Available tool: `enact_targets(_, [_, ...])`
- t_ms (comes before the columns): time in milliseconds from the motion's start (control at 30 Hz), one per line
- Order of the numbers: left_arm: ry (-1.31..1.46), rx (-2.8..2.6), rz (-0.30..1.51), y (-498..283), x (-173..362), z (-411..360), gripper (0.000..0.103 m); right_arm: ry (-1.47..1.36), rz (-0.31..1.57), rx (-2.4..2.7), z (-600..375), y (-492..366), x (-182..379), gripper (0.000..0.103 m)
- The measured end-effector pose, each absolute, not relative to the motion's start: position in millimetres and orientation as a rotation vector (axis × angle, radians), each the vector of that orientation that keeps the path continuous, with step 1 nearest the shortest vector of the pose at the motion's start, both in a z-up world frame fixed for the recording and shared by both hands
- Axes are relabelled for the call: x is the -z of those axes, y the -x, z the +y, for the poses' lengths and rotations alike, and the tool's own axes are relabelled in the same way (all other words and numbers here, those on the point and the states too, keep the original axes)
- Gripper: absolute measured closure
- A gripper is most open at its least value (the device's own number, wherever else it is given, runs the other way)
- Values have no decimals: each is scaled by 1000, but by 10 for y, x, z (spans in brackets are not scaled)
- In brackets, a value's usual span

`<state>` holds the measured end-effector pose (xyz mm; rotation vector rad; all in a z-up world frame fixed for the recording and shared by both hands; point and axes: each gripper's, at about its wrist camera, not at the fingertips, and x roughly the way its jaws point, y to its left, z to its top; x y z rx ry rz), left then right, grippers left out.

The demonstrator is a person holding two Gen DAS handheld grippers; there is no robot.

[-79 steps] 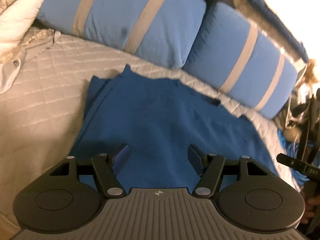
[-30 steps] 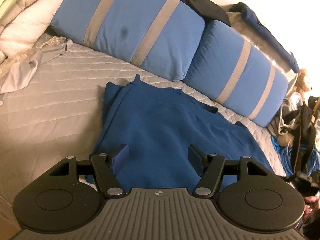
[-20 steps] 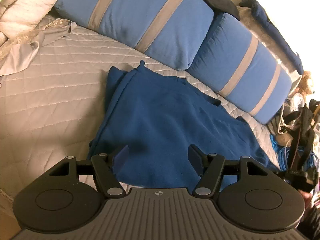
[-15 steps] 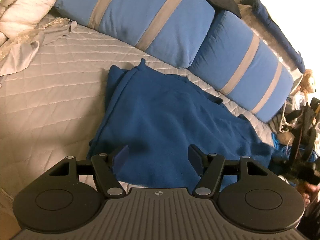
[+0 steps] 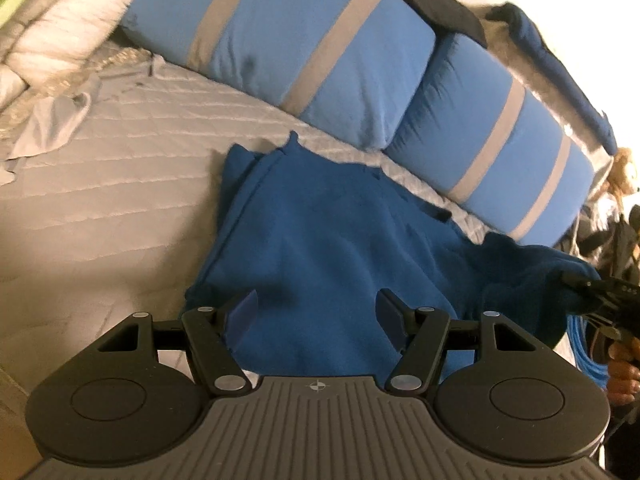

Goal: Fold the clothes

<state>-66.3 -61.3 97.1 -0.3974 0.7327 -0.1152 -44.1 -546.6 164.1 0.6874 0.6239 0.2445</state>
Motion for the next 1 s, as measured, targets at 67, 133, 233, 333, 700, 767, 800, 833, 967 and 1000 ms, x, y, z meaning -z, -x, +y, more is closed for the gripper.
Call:
enact_targets(67, [404,107,691,725,-1008,-589,38,-679,611,-282,-5328,355,-1687,89])
enact_targets(133, [394,121,645,807,-1073,-564,38,-670,598,-320,-5190,270,-1732,89])
enact_targets(233, [411,153,571,968,-1206,-442,38,-632,584,-390,-4898,111,-1829,90])
enact_targets(333, [437,108,513,1096,-1361,-247,38,-570,571,-469,-4449,-103,-1982,90])
enact_targets(700, [479,3,527,1249,-1291,136,38,-226,802,-726,-2362,-530,-1369,90])
enact_targets(767, [469,4,533,1269,-1260,161,38,-188,828,-728,-2245,-519,-1274,90])
enact_targets(800, [459,3,537,1281,-1243,175,38,-177,826,-726,-2233,-506,-1291,90])
enact_targets(833, [456,2,541,1280,-1227,186,38,-167,824,-724,-2220,-494,-1309,90])
enact_targets(967, [465,-11,551,1272,-1158,244,38,-125,815,-715,-2170,-444,-1378,90])
enact_targets(1000, [475,-15,549,1278,-1146,255,38,-115,812,-713,-2157,-431,-1396,90])
